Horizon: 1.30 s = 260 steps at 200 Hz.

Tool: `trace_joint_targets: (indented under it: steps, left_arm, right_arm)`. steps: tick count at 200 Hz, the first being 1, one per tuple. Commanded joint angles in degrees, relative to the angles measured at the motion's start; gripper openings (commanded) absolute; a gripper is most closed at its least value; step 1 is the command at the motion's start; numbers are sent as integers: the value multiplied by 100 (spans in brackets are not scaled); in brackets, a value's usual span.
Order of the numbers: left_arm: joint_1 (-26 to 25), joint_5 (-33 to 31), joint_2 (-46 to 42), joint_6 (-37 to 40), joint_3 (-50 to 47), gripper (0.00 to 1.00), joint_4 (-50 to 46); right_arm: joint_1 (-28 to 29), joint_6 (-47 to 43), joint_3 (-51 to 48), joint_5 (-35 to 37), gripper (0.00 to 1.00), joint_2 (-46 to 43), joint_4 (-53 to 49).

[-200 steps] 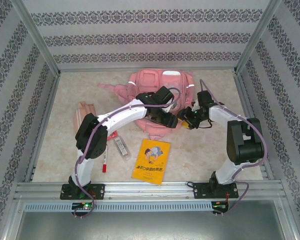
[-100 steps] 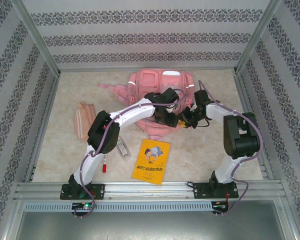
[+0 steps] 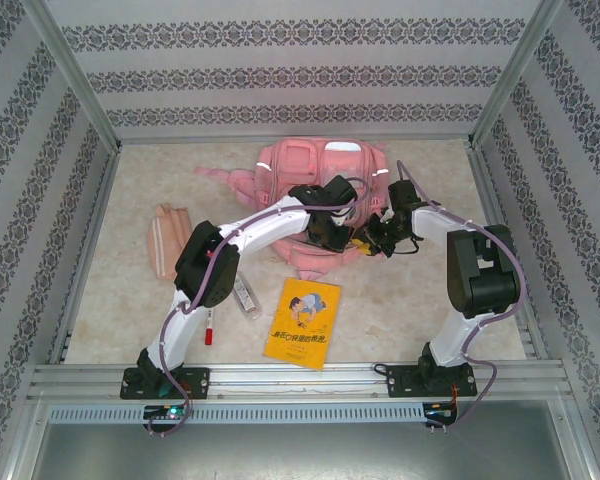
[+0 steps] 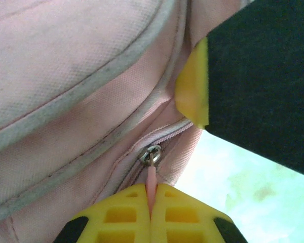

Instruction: Pack the student bag

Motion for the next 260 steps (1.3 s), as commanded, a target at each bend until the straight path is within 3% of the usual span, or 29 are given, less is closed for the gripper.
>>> trace_joint_targets:
  steps: [1, 12, 35, 84, 102, 121, 129, 167, 205, 221, 240, 260]
  left_arm:
    - [192, 337, -186, 221, 1, 0, 54]
    - [238, 314, -323, 307, -12, 0, -60]
    - [382, 167, -910, 386, -381, 0, -57]
    - [1010, 315, -2432, 489, -2429, 0, 602]
    - [1185, 548, -2865, 486, -3280, 0, 1024]
    - [1200, 932, -3114, 457, -3695, 0, 1412]
    - [1199, 1092, -3113, 338, -3693, 0, 1530]
    - [1191, 1474, -3073, 138, -3272, 0, 1901]
    - [1191, 1741, -2962, 267, -2760, 0, 1728]
    - [1198, 1766, -2906, 342, -2648, 0, 1627]
    - [1200, 1796, -2906, 336, -2646, 0, 1689]
    - [1199, 1822, -2907, 308, -2661, 0, 1800]
  right_arm:
    - [14, -76, -91, -22, 21, -120, 50]
    - [-3, -86, -109, 45, 20, -146, 61]
    - [-88, -159, -90, 217, 9, -108, 58]
    - [-380, -398, 15, 394, 3, 28, 20]
    - [-501, -575, 4, 363, 10, 8, 40]
    - [-492, -979, -13, 231, 31, -290, 8]
    - [-451, -1269, -46, 165, 36, -507, 30]
    - [-24, -3561, -229, -328, 43, -1644, 504]
    - [1011, -7225, -476, 48, 50, -2003, 1146]
    - [1095, -8614, -451, -271, 52, -1824, 859]
    - [1136, -9963, 15, -569, 54, -1409, -153]
    - [1238, -10603, 535, -729, 54, -952, -979]
